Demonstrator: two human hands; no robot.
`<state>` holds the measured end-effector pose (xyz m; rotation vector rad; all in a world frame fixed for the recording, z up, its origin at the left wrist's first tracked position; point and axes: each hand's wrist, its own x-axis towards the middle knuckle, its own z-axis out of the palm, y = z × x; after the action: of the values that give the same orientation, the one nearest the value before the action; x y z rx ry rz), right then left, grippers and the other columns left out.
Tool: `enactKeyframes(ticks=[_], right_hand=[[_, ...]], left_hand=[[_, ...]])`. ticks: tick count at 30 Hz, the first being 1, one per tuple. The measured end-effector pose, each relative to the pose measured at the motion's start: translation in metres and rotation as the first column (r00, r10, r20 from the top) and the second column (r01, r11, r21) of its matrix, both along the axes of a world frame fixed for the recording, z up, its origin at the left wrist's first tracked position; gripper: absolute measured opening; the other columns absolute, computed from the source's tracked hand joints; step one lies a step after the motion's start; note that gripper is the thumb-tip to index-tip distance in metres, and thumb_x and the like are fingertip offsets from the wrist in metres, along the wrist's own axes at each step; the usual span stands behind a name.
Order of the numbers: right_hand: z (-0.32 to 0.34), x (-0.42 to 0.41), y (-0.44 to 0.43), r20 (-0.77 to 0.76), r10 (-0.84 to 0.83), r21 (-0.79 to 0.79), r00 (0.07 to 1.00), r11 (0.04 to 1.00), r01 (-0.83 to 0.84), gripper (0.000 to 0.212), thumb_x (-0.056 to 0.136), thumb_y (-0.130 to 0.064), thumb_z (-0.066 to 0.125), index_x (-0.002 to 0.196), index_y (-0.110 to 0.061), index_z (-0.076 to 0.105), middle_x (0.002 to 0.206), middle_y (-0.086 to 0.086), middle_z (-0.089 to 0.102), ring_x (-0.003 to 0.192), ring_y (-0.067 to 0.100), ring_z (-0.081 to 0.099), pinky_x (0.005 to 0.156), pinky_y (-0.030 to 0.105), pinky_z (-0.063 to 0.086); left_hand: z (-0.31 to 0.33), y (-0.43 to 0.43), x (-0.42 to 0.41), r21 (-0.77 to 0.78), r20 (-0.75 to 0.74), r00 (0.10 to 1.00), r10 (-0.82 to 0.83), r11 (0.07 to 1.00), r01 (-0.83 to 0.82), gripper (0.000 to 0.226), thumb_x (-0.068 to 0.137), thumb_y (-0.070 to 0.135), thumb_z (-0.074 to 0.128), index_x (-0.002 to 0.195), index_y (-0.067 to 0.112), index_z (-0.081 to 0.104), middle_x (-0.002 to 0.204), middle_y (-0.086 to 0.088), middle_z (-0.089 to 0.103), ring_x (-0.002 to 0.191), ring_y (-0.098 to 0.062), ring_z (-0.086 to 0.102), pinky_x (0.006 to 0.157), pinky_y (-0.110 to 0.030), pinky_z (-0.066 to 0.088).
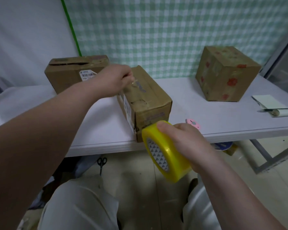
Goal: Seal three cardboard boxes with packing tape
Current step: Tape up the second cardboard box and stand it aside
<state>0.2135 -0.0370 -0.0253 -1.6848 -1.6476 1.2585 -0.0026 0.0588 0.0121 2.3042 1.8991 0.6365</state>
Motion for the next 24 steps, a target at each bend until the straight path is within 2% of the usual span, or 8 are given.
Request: enactKeyframes(ticks=[3, 6, 10, 14, 18, 22, 24], right_hand=[[0.002, -0.003, -0.001, 0.002, -0.021, 0.014, 1.0, 1.0, 0.021, 0.053, 0.088, -0.053, 0.055, 0.094, -0.001, 0.063, 0.099, 0.019, 0.067, 0.091, 0.033, 0.063, 0.089, 0.05, 0.051], [0.003, -0.005, -0.001, -0.018, -0.031, 0.005, 0.999, 0.999, 0.031, 0.059, 0.087, -0.053, 0.056, 0.104, 0.004, 0.061, 0.104, 0.022, 0.066, 0.093, 0.036, 0.063, 0.09, 0.053, 0.05], [0.003, -0.007, -0.001, -0.02, -0.039, 0.013, 0.999, 0.999, 0.039, 0.064, 0.087, -0.053, 0.056, 0.112, 0.006, 0.059, 0.109, 0.024, 0.064, 0.096, 0.038, 0.062, 0.09, 0.053, 0.05], [0.004, -0.006, -0.001, -0.018, -0.04, 0.01, 0.999, 0.999, 0.04, 0.063, 0.087, -0.052, 0.056, 0.111, 0.006, 0.06, 0.108, 0.023, 0.065, 0.095, 0.037, 0.062, 0.09, 0.053, 0.05], [0.005, -0.005, -0.001, -0.022, -0.049, -0.004, 0.999, 0.999, 0.049, 0.058, 0.089, -0.051, 0.056, 0.11, 0.003, 0.057, 0.109, 0.021, 0.063, 0.096, 0.035, 0.061, 0.092, 0.053, 0.049], [0.006, -0.004, -0.001, -0.021, -0.044, -0.014, 0.999, 0.999, 0.044, 0.058, 0.089, -0.051, 0.056, 0.11, 0.003, 0.055, 0.111, 0.022, 0.062, 0.095, 0.035, 0.06, 0.092, 0.053, 0.049], [0.005, -0.003, -0.001, -0.021, -0.039, -0.019, 0.999, 0.999, 0.038, 0.054, 0.089, -0.051, 0.055, 0.107, 0.001, 0.056, 0.11, 0.022, 0.062, 0.095, 0.034, 0.06, 0.091, 0.053, 0.049]], left_hand=[[-0.005, 0.002, -0.001, -0.037, 0.072, 0.997, 0.012, 0.999, -0.009, 0.02, 0.099, 0.023, 0.046, 0.088, 0.008, 0.054, 0.075, 0.002, 0.049, 0.068, -0.014, 0.043, 0.056, -0.023, 0.031], [-0.013, 0.005, 0.001, -0.056, 0.068, 0.997, 0.028, 0.998, -0.024, 0.022, 0.1, 0.024, 0.045, 0.091, 0.006, 0.055, 0.082, -0.006, 0.053, 0.074, -0.019, 0.045, 0.058, -0.024, 0.032], [-0.019, 0.007, 0.0, -0.082, 0.077, 0.996, 0.043, 0.996, -0.037, 0.021, 0.1, 0.024, 0.045, 0.088, 0.008, 0.053, 0.077, 0.0, 0.05, 0.071, -0.017, 0.044, 0.057, -0.024, 0.031], [-0.023, 0.006, 0.001, -0.073, 0.059, 0.998, 0.027, 0.997, -0.023, 0.023, 0.099, 0.022, 0.045, 0.09, 0.003, 0.056, 0.083, -0.01, 0.054, 0.074, -0.021, 0.046, 0.057, -0.024, 0.031], [-0.028, 0.008, 0.001, -0.052, 0.061, 0.998, 0.027, 0.998, -0.024, 0.022, 0.099, 0.022, 0.045, 0.092, 0.004, 0.056, 0.082, -0.008, 0.053, 0.076, -0.021, 0.047, 0.058, -0.021, 0.031], [-0.03, 0.009, 0.001, -0.04, 0.057, 0.998, 0.015, 0.999, -0.012, 0.026, 0.099, 0.02, 0.046, 0.092, -0.002, 0.058, 0.082, -0.013, 0.055, 0.074, -0.023, 0.047, 0.056, -0.022, 0.03], [-0.032, 0.01, 0.0, -0.036, 0.05, 0.999, 0.006, 0.999, -0.004, 0.025, 0.099, 0.02, 0.047, 0.09, -0.002, 0.057, 0.076, -0.009, 0.053, 0.072, -0.022, 0.047, 0.054, -0.019, 0.029]])
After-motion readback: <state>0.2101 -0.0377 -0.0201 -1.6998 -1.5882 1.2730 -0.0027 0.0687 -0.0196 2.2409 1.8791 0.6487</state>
